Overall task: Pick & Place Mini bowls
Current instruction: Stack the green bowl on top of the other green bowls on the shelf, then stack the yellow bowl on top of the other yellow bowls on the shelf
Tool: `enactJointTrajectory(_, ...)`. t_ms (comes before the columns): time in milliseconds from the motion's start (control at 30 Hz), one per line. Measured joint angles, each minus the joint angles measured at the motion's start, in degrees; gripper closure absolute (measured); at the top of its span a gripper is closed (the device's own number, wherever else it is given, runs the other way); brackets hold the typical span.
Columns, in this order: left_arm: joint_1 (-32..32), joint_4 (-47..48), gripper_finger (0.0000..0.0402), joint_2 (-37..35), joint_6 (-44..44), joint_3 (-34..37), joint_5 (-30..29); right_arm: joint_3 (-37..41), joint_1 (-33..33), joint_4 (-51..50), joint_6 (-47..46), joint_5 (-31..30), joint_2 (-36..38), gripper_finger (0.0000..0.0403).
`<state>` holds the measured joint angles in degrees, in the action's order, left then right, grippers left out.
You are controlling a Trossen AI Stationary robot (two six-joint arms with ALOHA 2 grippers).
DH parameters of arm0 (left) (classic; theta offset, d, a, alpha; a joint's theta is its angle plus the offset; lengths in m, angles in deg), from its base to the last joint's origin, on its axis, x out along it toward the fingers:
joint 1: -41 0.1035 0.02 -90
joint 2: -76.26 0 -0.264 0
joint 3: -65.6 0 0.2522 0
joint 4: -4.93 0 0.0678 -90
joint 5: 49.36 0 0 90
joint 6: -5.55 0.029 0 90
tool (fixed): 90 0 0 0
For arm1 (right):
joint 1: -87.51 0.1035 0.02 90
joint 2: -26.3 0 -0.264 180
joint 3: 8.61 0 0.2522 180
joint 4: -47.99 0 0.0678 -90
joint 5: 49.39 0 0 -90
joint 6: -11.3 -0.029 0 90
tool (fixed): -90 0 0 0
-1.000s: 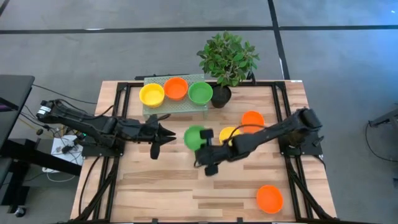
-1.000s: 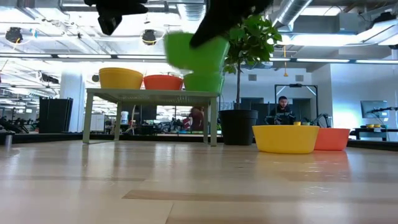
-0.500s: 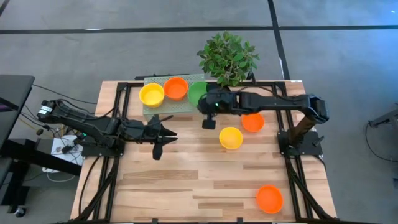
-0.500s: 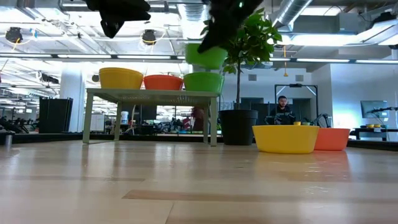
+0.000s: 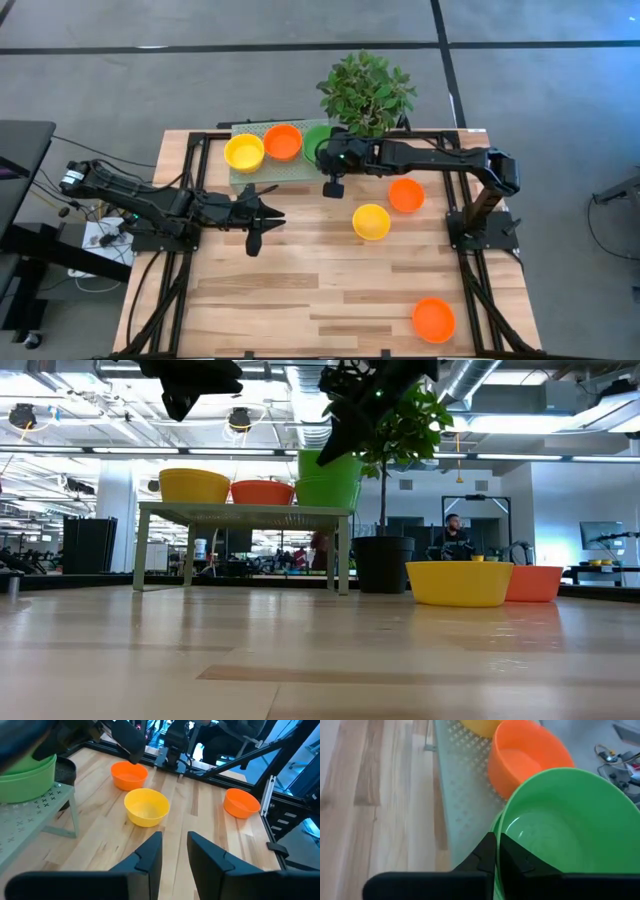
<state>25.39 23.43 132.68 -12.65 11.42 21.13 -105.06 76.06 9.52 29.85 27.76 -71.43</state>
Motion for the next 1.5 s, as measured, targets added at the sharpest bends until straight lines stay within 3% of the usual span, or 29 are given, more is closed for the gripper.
enactJointTrajectory(500, 0.0, 0.0, 0.031, 0.0, 0.0, 0.0, 0.0, 0.0, -0.3, 0.6, 1.1, 0.9, -0.1, 0.0335)
enactJointTrajectory(800, 0.0, 0.0, 0.031, 0.0, 0.0, 0.0, 0.0, -0.3, 1.7, -0.1, 0.9, 0.8, -0.1, 0.0319)
enactJointTrajectory(1000, 0.0, 0.0, 0.031, 0.0, 0.0, 0.0, 0.0, -6.1, 6.7, -6.2, 0.9, 0.8, -0.1, 0.0319)
enactJointTrajectory(1267, -0.1, 0.1, 0.031, 0.0, 0.0, 0.0, 0.0, -17.1, 16.8, -25.7, -3.6, -2.2, 0.5, 0.0319)
enactJointTrajectory(1400, -0.1, -0.1, 0.031, 0.0, 0.0, 0.0, 0.0, -15.3, 20.5, -32.2, -11.3, -2.6, 3.4, 0.0319)
enactJointTrajectory(1500, -0.1, -0.7, 0.031, 0.0, 0.0, 0.1, 0.0, -9.0, 22.8, -32.4, -15.8, -4.4, 6.6, 0.0319)
